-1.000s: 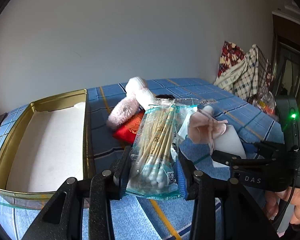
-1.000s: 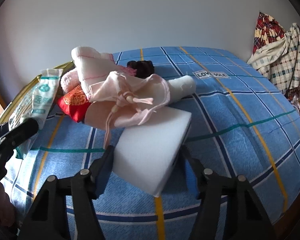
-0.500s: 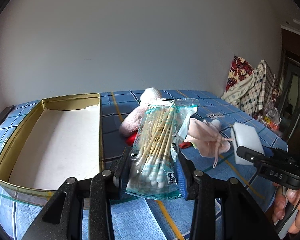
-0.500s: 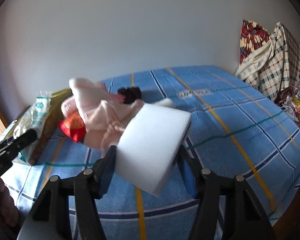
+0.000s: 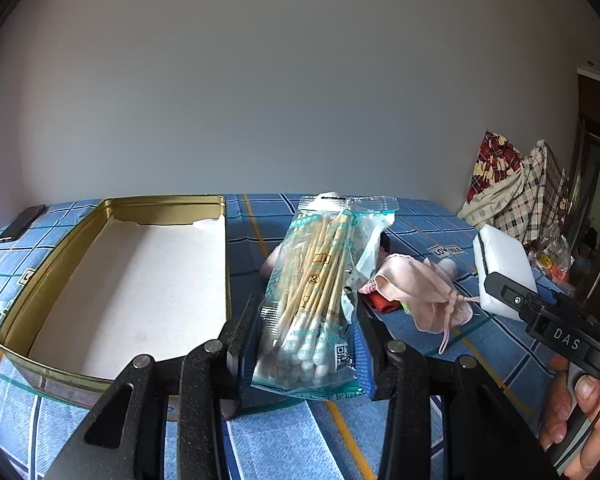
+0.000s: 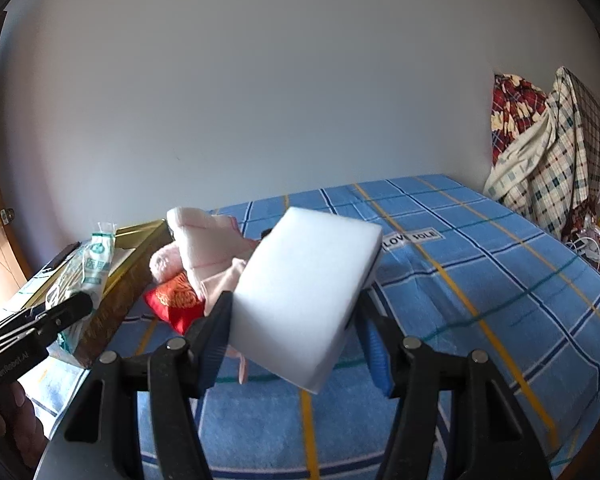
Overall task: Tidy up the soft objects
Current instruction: 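Lift the swab bag with the left tool while the right tool lifts the sponge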
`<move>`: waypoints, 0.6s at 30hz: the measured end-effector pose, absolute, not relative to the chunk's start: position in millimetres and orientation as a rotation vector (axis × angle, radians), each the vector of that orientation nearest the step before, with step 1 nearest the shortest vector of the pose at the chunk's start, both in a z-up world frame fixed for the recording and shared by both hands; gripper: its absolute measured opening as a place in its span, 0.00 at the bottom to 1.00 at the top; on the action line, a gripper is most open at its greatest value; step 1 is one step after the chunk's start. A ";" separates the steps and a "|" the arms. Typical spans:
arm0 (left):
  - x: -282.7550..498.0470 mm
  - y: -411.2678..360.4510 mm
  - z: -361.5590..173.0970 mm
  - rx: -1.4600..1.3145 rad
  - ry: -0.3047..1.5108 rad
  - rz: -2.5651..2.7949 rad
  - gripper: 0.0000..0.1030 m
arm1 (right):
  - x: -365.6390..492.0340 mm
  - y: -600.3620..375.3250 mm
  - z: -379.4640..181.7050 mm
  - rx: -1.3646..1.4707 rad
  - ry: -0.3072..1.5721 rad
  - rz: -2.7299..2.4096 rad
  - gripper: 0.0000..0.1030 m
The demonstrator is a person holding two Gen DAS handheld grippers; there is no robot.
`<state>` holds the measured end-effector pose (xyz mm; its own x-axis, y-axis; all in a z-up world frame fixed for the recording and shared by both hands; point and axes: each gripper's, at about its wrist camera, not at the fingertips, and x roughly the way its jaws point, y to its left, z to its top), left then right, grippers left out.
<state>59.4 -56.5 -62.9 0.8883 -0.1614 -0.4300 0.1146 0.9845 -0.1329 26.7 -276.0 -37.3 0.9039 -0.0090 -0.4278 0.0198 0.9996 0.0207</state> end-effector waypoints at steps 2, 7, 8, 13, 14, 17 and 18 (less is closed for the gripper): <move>59.9 -55.2 -62.8 -0.099 0.454 -0.132 0.41 | 29.5 -272.2 -35.0 0.021 0.433 -0.005 0.58; 60.0 -54.1 -60.2 -0.092 0.448 -0.130 0.41 | 34.1 -262.8 -29.6 0.011 0.414 0.019 0.58; 60.0 -53.4 -59.3 -0.092 0.446 -0.129 0.41 | 35.2 -261.0 -28.7 0.008 0.411 0.024 0.58; 58.8 -47.8 -54.5 -0.061 0.414 -0.080 0.41 | 41.9 -250.8 -25.9 -0.001 0.398 0.045 0.58; 60.0 -44.9 -54.4 -0.064 0.415 -0.076 0.41 | 43.9 -248.3 -25.6 -0.005 0.397 0.050 0.58; 62.6 -37.1 -54.1 -0.073 0.416 -0.061 0.41 | 47.5 -243.8 -25.0 -0.011 0.392 0.059 0.58; 62.8 -35.6 -53.9 -0.073 0.415 -0.057 0.41 | 49.1 -241.7 -24.8 -0.012 0.389 0.063 0.58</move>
